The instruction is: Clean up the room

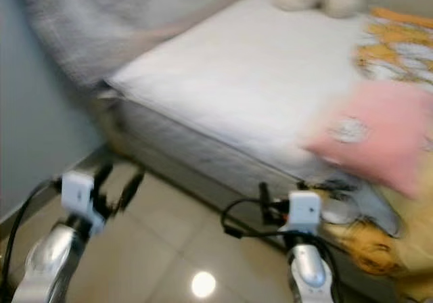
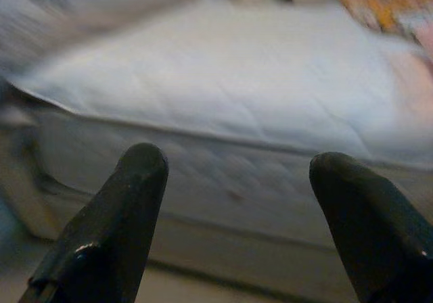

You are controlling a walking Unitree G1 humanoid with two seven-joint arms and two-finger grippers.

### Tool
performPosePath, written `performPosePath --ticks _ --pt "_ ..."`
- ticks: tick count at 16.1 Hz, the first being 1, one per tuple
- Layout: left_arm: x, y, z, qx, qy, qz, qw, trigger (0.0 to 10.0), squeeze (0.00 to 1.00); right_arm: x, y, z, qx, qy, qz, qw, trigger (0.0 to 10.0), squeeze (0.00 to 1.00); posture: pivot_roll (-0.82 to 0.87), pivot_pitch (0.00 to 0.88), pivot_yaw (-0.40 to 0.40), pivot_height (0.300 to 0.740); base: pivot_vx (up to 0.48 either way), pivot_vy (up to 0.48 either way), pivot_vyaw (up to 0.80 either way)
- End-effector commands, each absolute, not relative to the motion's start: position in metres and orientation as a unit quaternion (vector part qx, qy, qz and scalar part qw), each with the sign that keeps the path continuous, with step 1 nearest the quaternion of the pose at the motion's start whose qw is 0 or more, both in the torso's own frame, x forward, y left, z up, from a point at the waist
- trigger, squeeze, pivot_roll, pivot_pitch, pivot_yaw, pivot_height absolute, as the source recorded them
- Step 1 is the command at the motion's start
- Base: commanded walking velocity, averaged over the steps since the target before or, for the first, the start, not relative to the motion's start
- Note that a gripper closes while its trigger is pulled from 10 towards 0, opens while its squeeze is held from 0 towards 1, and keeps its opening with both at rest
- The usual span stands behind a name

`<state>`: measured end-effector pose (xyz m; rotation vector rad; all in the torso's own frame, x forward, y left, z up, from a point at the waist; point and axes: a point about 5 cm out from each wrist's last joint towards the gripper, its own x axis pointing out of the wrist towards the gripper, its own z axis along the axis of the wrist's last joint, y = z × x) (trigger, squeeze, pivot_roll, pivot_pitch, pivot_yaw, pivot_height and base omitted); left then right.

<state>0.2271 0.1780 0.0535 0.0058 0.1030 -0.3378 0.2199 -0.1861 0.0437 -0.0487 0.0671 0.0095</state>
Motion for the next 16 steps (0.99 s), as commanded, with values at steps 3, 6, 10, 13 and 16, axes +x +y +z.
performPosePath --ticks 3,6,10,13,16 --pt "0.233 0.163 0.057 0.002 0.045 -0.178 0.983 10.0 0.00 0.220 -0.196 0.050 -0.033 0.027 -0.008 0.999 10.0 0.00 -0.10 0.000 0.014 0.740 0.000 0.000 -0.80" --pt "0.240 0.161 0.063 0.010 0.027 -0.180 0.983 10.0 0.00 0.228 -0.199 0.051 -0.036 0.017 -0.016 0.999 10.0 0.00 -0.10 0.000 0.002 0.740 0.000 0.000 -0.80" --pt "0.246 0.154 0.060 0.003 0.019 -0.204 0.979 10.0 0.00 0.241 -0.204 0.049 -0.018 0.020 -0.030 0.999 10.0 0.00 -0.10 0.000 0.005 0.740 0.000 0.240 -0.80" --pt "0.249 0.162 0.047 -0.006 0.023 -0.171 0.985 10.0 0.00 0.247 -0.206 0.059 -0.025 -0.005 -0.035 0.999 10.0 0.00 -0.09 0.000 0.012 0.740 0.000 0.320 -0.80" --pt "0.254 0.186 0.067 -0.042 -0.032 -0.067 0.996 10.0 0.00 0.242 -0.213 0.078 -0.014 -0.063 -0.072 0.995 10.0 0.00 -0.09 0.000 0.011 0.740 0.000 0.000 -0.27"
